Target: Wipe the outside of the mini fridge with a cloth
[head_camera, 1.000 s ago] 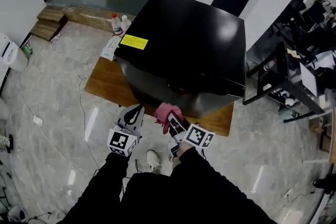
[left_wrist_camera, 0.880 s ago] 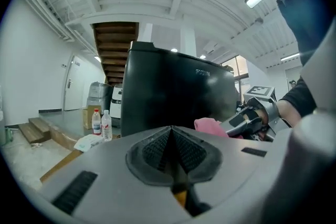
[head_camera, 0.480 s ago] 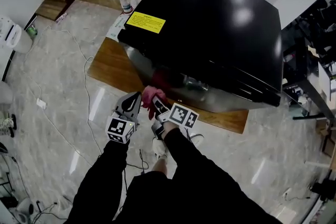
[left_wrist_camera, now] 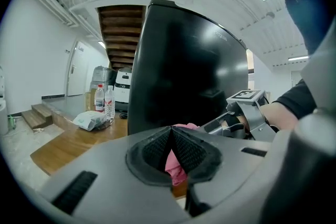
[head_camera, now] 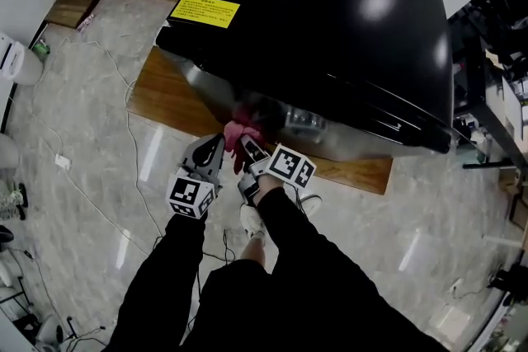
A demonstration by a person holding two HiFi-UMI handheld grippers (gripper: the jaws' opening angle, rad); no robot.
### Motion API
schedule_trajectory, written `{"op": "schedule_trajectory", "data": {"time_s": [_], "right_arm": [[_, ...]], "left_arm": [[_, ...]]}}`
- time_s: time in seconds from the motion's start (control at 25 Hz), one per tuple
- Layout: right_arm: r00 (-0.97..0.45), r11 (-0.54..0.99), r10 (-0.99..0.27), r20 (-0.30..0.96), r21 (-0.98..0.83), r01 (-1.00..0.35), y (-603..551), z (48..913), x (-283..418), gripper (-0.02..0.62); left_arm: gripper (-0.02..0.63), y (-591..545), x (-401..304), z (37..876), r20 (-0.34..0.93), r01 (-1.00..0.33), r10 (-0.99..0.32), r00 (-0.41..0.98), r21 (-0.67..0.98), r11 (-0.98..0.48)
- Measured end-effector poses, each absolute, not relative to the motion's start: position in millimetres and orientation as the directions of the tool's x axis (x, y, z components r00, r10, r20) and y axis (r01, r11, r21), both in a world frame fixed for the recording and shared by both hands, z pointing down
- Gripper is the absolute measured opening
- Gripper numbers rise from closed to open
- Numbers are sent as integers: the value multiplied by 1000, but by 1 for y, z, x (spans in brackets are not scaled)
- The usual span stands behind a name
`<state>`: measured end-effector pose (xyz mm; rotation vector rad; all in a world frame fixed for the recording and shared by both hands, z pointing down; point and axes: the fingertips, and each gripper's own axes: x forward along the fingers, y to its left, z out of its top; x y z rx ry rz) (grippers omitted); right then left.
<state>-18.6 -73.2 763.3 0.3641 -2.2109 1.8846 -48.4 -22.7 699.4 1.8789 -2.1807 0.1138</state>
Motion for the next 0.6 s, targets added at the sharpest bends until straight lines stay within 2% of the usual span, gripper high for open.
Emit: {"op": "schedule_trajectory", "data": {"time_s": [0.6], "right_arm": [[-912,122,-206,354,-916,-383,-135,759,111,83]], "left_arm": [[6,-89,79,701,246,-986,-965,94,159,-56]]}}
